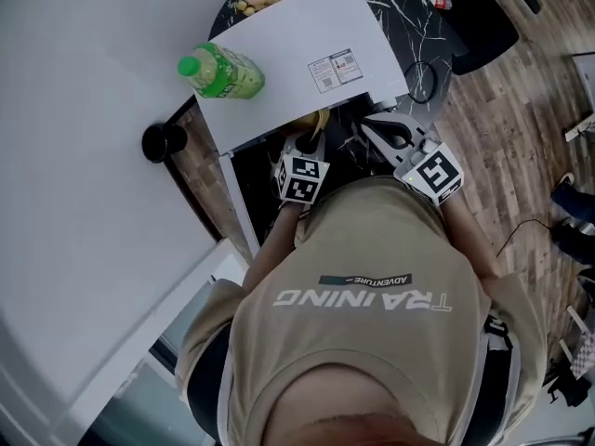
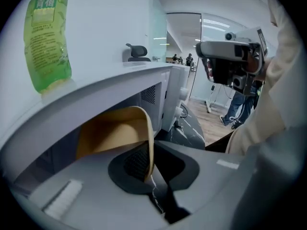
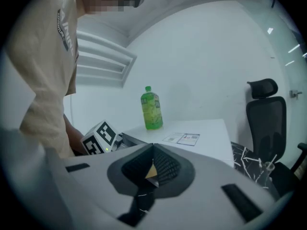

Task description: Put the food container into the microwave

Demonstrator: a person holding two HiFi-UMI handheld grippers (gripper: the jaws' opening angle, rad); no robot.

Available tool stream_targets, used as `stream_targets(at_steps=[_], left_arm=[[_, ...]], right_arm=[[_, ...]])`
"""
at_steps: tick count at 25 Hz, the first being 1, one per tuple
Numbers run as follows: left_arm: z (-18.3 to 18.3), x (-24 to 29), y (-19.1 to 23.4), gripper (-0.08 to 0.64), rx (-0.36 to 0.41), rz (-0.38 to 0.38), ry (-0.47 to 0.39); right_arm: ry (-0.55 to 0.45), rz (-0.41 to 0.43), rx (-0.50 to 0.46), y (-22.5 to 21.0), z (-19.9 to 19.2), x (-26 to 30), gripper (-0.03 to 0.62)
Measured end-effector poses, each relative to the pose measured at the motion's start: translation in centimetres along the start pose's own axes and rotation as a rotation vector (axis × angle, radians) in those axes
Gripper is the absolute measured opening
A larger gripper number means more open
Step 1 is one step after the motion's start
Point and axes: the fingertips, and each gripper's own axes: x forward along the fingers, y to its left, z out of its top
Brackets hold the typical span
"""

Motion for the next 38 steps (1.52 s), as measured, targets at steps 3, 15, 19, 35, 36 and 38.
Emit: stream_targets(at_steps=[3, 15, 19, 35, 36, 38], left_arm=[[-0.1, 1.6, 1.0, 0.029, 0.046, 0.019, 0.027], [-0.6, 5.6, 4.7, 0.029, 0.254, 0.141, 0.186], [-0.3, 6.6, 4.7, 0.029, 0.359, 0.168, 0.218], [-1.3, 9.0, 6.1, 0.033, 0.535, 0.276, 0.311], [-1.2, 9.0, 6.1, 0.035, 0.543, 0.281, 0.309], [-1.0, 8.8, 6.0, 0.037, 0.547, 0.287, 0.301]], right_arm=[[-0.012, -0.046, 0.011, -0.3, -0.1, -0.9, 0.009], [-0.067, -0.065, 0.015, -2.8, 0.2, -2.9, 0.009], [-0.074, -0.065, 0.017, -3.6, 0.2, -3.9, 0.009], [-0.082, -0.111, 0.051, -5.6, -0.2, -6.5, 0.009], [-0.084, -0.113, 0.052, -5.8, -0.2, -6.6, 0.009], [-0.090, -0.116, 0.062, -6.0, -0.3, -6.7, 0.009]])
